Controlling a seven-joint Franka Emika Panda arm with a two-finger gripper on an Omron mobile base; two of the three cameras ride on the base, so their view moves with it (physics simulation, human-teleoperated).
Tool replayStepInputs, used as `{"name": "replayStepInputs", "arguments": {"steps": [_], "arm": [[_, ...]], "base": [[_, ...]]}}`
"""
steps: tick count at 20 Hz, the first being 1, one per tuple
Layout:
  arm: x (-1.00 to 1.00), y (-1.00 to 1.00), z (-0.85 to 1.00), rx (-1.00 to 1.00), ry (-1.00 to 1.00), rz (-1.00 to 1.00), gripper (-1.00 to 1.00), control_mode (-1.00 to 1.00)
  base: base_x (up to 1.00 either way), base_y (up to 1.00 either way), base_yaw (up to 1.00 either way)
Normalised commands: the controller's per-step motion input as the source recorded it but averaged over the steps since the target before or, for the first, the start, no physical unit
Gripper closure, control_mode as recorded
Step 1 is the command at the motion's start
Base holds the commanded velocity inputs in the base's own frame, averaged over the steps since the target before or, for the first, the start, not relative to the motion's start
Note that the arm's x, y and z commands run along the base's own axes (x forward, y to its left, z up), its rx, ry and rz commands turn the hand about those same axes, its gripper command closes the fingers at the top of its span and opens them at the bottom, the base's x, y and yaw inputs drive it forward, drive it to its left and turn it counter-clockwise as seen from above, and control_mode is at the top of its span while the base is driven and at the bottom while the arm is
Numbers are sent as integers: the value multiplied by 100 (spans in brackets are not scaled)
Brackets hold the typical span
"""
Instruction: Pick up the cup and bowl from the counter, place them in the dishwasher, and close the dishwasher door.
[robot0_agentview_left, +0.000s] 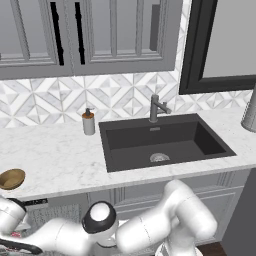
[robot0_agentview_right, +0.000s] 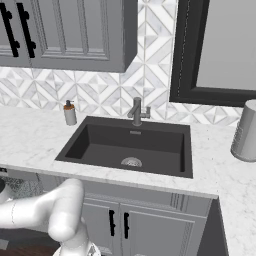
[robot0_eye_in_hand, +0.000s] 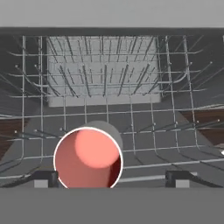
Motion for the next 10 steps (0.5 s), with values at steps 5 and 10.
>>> {"name": "replayStepInputs", "arguments": {"steps": [5, 10], "arm": [[-13, -24, 93, 19, -6, 0, -100, -100], [0, -19, 94, 18, -2, -1, -100, -100]], "base": [[0, 0, 0], [0, 0, 0]]}}
